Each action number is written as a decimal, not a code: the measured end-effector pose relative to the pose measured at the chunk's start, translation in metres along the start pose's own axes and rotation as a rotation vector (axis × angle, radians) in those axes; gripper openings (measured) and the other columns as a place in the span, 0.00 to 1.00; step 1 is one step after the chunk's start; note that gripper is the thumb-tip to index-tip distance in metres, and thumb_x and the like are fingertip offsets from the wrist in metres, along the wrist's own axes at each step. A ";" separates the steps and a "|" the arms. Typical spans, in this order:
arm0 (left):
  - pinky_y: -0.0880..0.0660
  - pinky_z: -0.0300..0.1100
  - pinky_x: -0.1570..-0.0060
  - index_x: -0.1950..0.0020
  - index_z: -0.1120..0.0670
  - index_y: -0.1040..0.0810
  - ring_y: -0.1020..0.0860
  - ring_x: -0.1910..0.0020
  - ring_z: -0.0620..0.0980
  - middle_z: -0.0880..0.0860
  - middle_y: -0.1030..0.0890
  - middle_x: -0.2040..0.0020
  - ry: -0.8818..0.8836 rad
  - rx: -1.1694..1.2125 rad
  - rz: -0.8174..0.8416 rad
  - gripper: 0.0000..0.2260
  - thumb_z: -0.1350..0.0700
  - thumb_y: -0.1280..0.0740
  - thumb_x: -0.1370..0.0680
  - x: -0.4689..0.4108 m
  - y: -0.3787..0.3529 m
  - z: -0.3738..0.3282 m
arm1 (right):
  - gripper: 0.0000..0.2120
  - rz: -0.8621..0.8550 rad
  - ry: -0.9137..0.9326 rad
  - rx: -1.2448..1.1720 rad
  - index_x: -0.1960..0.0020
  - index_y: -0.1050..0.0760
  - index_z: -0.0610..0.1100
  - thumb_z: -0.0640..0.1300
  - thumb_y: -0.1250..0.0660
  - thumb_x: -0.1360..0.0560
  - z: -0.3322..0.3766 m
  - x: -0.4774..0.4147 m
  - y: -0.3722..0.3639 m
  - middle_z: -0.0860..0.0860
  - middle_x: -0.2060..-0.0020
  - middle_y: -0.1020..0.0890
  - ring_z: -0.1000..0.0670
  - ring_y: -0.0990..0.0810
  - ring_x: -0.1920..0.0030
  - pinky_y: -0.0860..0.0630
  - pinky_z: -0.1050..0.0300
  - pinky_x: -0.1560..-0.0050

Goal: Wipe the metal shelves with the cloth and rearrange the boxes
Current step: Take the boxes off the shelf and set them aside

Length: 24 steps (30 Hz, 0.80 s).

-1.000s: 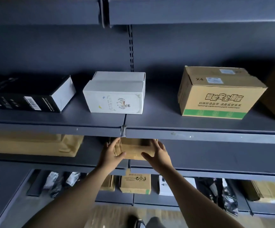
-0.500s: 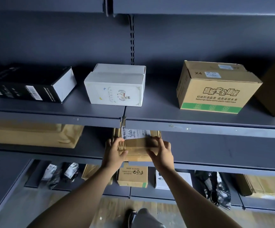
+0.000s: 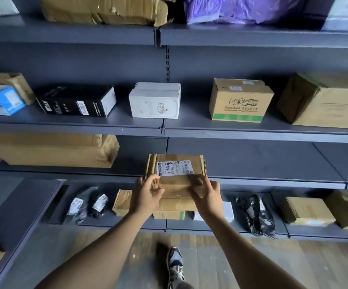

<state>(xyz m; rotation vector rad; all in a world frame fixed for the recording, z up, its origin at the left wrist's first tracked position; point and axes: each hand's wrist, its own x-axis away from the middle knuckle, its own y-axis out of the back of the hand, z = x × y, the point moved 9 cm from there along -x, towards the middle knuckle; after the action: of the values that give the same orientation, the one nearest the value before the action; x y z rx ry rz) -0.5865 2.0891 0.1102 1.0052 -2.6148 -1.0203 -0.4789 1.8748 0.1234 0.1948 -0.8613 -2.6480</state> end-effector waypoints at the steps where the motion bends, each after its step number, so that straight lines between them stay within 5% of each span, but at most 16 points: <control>1: 0.27 0.37 0.55 0.38 0.43 0.21 0.24 0.48 0.52 0.53 0.30 0.44 -0.019 0.002 -0.003 0.18 0.55 0.24 0.26 0.010 0.007 -0.009 | 0.22 -0.020 -0.002 -0.004 0.32 0.27 0.58 0.51 0.27 0.24 0.005 0.012 0.010 0.48 0.42 0.28 0.44 0.21 0.44 0.26 0.54 0.47; 4: 0.23 0.49 0.48 0.38 0.37 0.23 0.26 0.45 0.55 0.51 0.29 0.45 -0.109 0.035 -0.044 0.18 0.50 0.25 0.25 0.032 0.035 -0.039 | 0.23 -0.094 0.025 -0.032 0.32 0.27 0.58 0.50 0.27 0.25 0.028 0.042 0.044 0.48 0.43 0.29 0.43 0.20 0.47 0.23 0.52 0.47; 10: 0.20 0.52 0.48 0.33 0.29 0.30 0.25 0.44 0.52 0.50 0.27 0.43 -0.304 0.125 -0.118 0.21 0.39 0.31 0.25 0.037 0.104 -0.132 | 0.23 -0.254 0.204 -0.081 0.30 0.28 0.61 0.50 0.29 0.23 0.113 0.064 0.125 0.46 0.45 0.31 0.53 0.27 0.56 0.24 0.53 0.47; 14: 0.26 0.39 0.45 0.34 0.30 0.28 0.24 0.42 0.47 0.50 0.24 0.39 -0.444 0.303 -0.162 0.20 0.45 0.29 0.23 0.030 0.165 -0.213 | 0.24 -0.373 0.293 -0.155 0.30 0.28 0.60 0.50 0.27 0.24 0.184 0.063 0.185 0.47 0.43 0.31 0.50 0.26 0.53 0.27 0.55 0.43; 17: 0.26 0.44 0.41 0.32 0.31 0.30 0.25 0.42 0.49 0.51 0.24 0.44 -0.538 0.284 -0.293 0.22 0.39 0.31 0.26 0.023 0.216 -0.265 | 0.26 -0.468 0.348 -0.210 0.30 0.28 0.60 0.49 0.26 0.25 0.237 0.066 0.226 0.48 0.45 0.31 0.49 0.25 0.53 0.29 0.56 0.46; 24: 0.26 0.51 0.40 0.29 0.39 0.26 0.25 0.44 0.55 0.56 0.24 0.49 -0.620 0.252 -0.395 0.24 0.45 0.28 0.24 0.019 0.271 -0.338 | 0.26 -0.566 0.392 -0.160 0.28 0.34 0.66 0.57 0.29 0.24 0.301 0.068 0.287 0.51 0.44 0.32 0.49 0.24 0.56 0.27 0.52 0.47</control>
<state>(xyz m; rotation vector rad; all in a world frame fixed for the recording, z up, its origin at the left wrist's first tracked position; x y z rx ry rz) -0.6213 2.0402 0.5398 1.5141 -3.1789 -1.2748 -0.5313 1.7970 0.5347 1.0076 -0.5108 -2.9990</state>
